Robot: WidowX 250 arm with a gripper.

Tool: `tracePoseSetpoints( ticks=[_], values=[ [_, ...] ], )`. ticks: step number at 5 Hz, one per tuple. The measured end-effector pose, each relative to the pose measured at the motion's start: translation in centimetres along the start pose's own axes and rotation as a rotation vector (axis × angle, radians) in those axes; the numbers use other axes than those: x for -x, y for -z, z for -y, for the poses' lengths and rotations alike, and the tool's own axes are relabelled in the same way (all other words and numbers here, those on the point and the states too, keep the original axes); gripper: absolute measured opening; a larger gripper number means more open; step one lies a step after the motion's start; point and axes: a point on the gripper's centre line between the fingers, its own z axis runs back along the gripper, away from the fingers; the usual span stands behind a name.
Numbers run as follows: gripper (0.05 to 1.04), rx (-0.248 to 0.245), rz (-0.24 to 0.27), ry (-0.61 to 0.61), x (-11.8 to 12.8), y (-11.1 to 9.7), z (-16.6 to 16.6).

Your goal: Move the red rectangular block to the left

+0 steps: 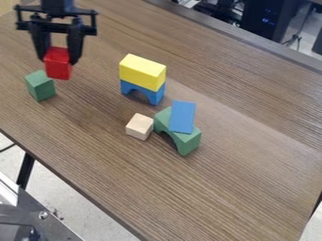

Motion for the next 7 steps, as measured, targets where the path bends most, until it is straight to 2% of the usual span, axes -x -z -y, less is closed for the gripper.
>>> tracePoseSetpoints(
  ticks=[1,2,3,4,5,6,7],
  values=[
    [0.568,-0.016,0.004,0.203,0.3,1.6,0.5],
    [0.568,-0.064,-0.010,0.221,0.8,2.5,0.3],
    [0.568,-0.042,-0.011,0.191,0.9,2.6,0.1],
    [0.568,0.023,0.008,0.161,0.4,2.3,-0.3],
    [0.568,0.024,0.006,0.161,0.4,2.4,-0.3],
    [0.568,0.021,-0.059,0.166,0.6,3.7,-0.4],
    [0.645,0.005,-0.090,0.179,0.4,4.0,-0.5]
  ],
)
